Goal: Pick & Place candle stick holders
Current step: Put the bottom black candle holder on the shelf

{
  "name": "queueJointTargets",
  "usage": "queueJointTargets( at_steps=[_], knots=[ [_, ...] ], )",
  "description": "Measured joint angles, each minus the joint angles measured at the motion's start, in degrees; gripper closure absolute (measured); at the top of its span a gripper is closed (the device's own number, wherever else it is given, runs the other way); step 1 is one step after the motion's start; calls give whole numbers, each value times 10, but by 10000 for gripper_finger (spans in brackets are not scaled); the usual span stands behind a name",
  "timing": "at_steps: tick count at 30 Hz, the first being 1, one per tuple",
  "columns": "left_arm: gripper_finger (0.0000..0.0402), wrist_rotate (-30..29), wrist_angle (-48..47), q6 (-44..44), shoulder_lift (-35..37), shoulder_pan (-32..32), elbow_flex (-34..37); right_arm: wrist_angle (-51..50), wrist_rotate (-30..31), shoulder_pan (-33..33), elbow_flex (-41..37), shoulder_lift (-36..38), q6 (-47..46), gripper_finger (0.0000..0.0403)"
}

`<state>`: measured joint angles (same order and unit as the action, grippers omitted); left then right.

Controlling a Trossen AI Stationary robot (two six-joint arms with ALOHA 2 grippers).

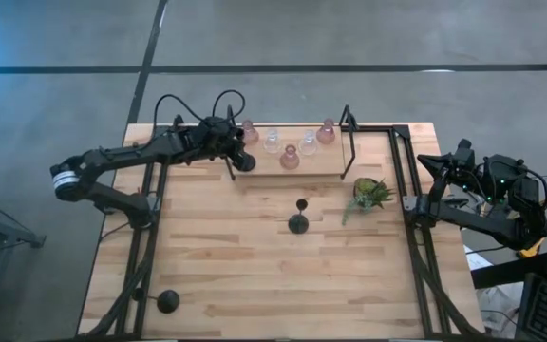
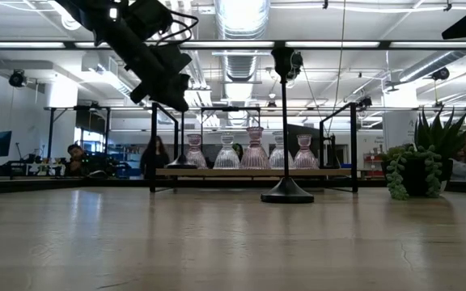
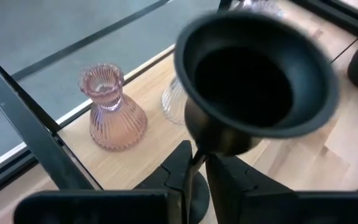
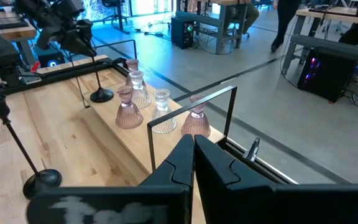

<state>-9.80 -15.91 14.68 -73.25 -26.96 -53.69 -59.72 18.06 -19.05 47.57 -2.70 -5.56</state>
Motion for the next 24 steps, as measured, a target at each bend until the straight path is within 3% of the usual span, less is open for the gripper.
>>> queueJointTargets(
  at_steps=[16, 24],
  knots=[
    [245, 42, 3, 15, 8, -1, 0, 0, 0, 0, 0, 0, 0, 394],
    [227, 43, -37, 27, 41, -1, -4, 0, 0, 0, 0, 0, 0, 394]
  ],
)
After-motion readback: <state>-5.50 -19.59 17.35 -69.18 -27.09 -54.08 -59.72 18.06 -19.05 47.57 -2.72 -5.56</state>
